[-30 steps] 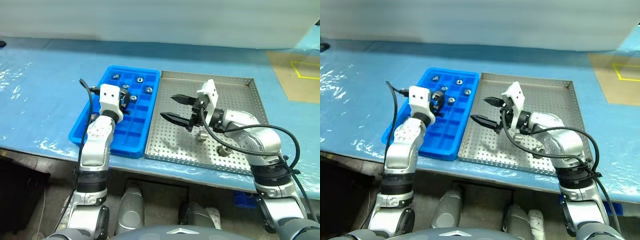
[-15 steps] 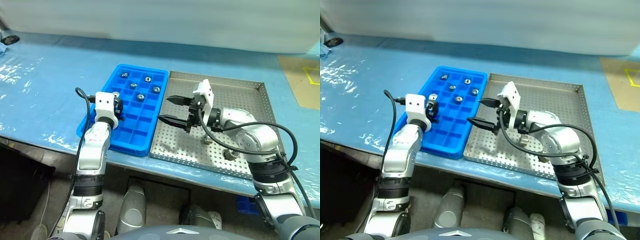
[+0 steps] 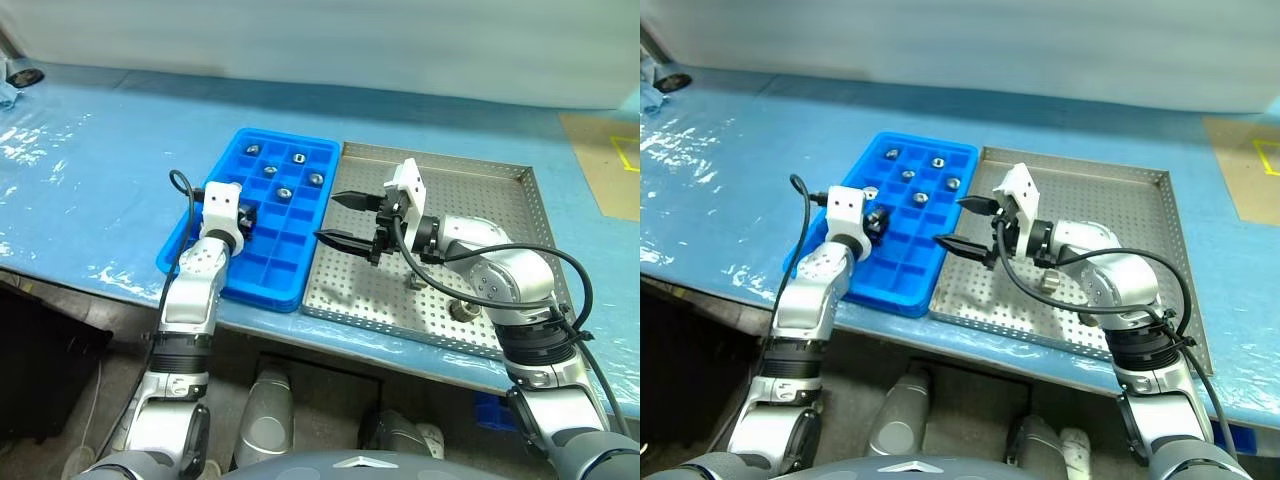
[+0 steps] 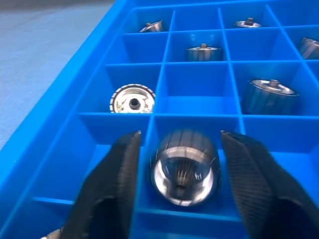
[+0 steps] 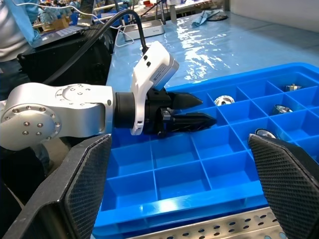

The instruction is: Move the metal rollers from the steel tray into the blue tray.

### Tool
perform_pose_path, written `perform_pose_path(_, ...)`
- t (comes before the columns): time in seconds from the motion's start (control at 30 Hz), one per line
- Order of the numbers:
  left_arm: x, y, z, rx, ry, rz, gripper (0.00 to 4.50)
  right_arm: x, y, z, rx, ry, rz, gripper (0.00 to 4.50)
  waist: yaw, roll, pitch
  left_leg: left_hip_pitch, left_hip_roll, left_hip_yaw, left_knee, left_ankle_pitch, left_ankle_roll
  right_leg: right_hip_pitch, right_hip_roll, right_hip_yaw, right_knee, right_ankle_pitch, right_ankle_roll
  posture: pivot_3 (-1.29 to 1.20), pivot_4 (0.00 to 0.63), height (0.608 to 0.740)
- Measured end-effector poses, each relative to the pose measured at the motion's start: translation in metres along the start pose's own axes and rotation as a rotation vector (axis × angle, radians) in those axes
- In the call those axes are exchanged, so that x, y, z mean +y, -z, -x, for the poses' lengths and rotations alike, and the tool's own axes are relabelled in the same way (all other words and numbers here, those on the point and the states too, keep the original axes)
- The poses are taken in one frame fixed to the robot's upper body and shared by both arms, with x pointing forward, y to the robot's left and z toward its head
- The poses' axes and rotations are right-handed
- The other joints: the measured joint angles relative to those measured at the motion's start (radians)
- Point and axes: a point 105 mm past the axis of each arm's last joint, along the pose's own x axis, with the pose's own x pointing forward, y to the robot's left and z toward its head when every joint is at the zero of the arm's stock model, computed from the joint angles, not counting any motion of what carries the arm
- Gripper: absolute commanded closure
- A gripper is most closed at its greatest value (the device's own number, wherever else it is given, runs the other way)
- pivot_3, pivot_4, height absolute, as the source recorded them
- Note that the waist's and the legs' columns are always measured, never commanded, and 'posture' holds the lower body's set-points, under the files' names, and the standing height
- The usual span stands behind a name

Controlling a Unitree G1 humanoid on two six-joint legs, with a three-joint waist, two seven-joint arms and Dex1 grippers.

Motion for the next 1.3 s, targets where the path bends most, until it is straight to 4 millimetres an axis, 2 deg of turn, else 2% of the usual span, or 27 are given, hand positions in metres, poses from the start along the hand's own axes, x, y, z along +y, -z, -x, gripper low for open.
perform_pose_path(0.03, -0.001, -0.002, -0.001, 0.0, 0.002, 0.005, 0.57, 0.0, 0.0, 0.0, 0.001, 0.002, 0.0, 0.0, 0.003, 0.0, 0.0, 0.0, 0.0, 0.0, 0.0, 0.0, 0.0, 0.0, 0.0, 0.0, 0.0, 0.0, 0.0, 0.41, 0.15, 0.74)
perform_pose_path(0.13, -0.016, -0.014, -0.002, -0.023, 0.059, 0.054, 0.57, -0.001, 0.0, 0.001, 0.006, 0.01, -0.002, 0.0, 0.016, 0.0, 0.0, -0.001, -0.001, 0.0, 0.001, 0.0, 0.0, 0.0, 0.0, 0.0, 0.0, 0.0, 0.001, 0.41, 0.15, 0.74)
perform_pose_path(0.2, -0.031, -0.03, -0.003, -0.067, 0.12, 0.087, 0.57, -0.002, 0.0, 0.002, 0.01, 0.018, 0.001, 0.0, 0.022, 0.0, 0.0, -0.001, 0.0, 0.0, 0.001, 0.0, -0.001, 0.0, 0.0, 0.0, 0.0, 0.001, 0.001, 0.38, 0.15, 0.74)
perform_pose_path(0.33, -0.037, -0.082, -0.005, -0.21, 0.157, 0.11, 0.57, -0.009, 0.003, 0.014, 0.025, 0.069, -0.005, 0.0, 0.019, 0.0, 0.0, 0.0, 0.0, 0.0, 0.001, 0.002, -0.003, 0.0, 0.001, 0.001, 0.001, 0.001, 0.0, 0.33, 0.15, 0.74)
perform_pose_path(0.4, -0.047, -0.113, -0.005, -0.29, 0.243, 0.116, 0.57, -0.013, 0.007, 0.027, 0.042, 0.118, -0.021, 0.0, 0.02, 0.0, 0.0, 0.0, 0.0, 0.0, 0.001, 0.002, -0.003, 0.0, 0.001, 0.001, 0.0, 0.001, 0.0, 0.31, 0.15, 0.74)
perform_pose_path(0.47, -0.058, -0.131, -0.003, -0.345, 0.338, 0.085, 0.57, -0.017, 0.01, 0.037, 0.058, 0.156, -0.035, 0.0, 0.017, 0.0, 0.0, 0.001, -0.001, 0.0, 0.0, 0.002, -0.003, 0.0, 0.001, 0.002, 0.0, 0.001, 0.001, 0.28, 0.15, 0.74)
perform_pose_path(0.5, -0.064, -0.135, -0.002, -0.358, 0.386, 0.069, 0.57, -0.018, 0.011, 0.042, 0.066, 0.174, -0.042, 0.0, 0.016, 0.0, 0.0, 0.001, -0.001, 0.0, 0.0, 0.002, -0.002, 0.0, 0.001, 0.003, 0.0, 0.001, 0.001, 0.26, 0.15, 0.74)
perform_pose_path(0.7, -0.118, -0.106, -0.003, -0.262, 0.725, 0.034, 0.57, -0.018, 0.011, 0.064, 0.059, 0.26, -0.073, 0.0, -0.012, 0.0, 0.0, 0.0, -0.001, 0.0, 0.0, 0.002, -0.002, -0.001, 0.001, 0.002, 0.001, 0.001, 0.001, 0.18, 0.15, 0.74)
perform_pose_path(0.83, -0.153, -0.113, 0.001, -0.246, 0.914, 0.064, 0.57, -0.016, 0.009, 0.072, 0.046, 0.299, -0.088, 0.0, -0.031, 0.0, 0.0, 0.001, -0.001, 0.0, 0.0, 0.002, -0.003, -0.001, 0.001, 0.003, 0.001, 0.001, 0.001, 0.14, 0.15, 0.74)
perform_pose_path(0.9, -0.168, -0.122, 0.0, -0.254, 1.003, -0.004, 0.57, -0.013, 0.01, 0.078, 0.048, 0.33, -0.1, 0.0, -0.039, 0.0, 0.0, 0.001, -0.001, 0.001, 0.0, 0.002, -0.003, -0.001, 0.001, 0.003, 0.001, 0.001, 0.001, 0.12, 0.15, 0.74)
perform_pose_path(0.97, -0.179, -0.126, -0.004, -0.256, 1.051, -0.092, 0.57, -0.012, 0.016, 0.084, 0.07, 0.356, -0.12, 0.0, -0.047, 0.0, 0.0, 0.002, -0.001, 0.001, 0.0, 0.002, -0.003, 0.0, 0.001, 0.004, 0.001, 0.001, 0.001, 0.11, 0.15, 0.74)
perform_pose_path(1.03, -0.185, -0.12, -0.009, -0.23, 1.082, -0.162, 0.57, -0.012, 0.02, 0.086, 0.08, 0.372, -0.144, 0.0, -0.062, 0.0, 0.0, 0.002, -0.002, 0.001, 0.0, 0.002, -0.003, 0.0, 0.001, 0.004, 0.0, 0.002, 0.002, 0.08, 0.15, 0.74)
perform_pose_path(1.2, -0.198, -0.082, -0.019, -0.079, 1.135, -0.244, 0.57, -0.009, 0.018, 0.089, 0.069, 0.408, -0.154, 0.0, -0.098, 0.0, 0.0, 0.001, -0.003, 0.001, -0.001, 0.002, -0.003, 0.0, 0.001, 0.004, 0.0, 0.002, 0.003, 0.05, 0.15, 0.74)
perform_pose_path(1.3, -0.207, -0.073, -0.02, -0.037, 1.155, -0.276, 0.57, -0.008, 0.022, 0.092, 0.075, 0.434, -0.17, 0.0, -0.109, 0.0, 0.0, 0.001, -0.003, 0.001, -0.001, 0.002, -0.003, 0.0, 0.0, 0.003, 0.0, 0.002, 0.003, 0.03, 0.15, 0.74)
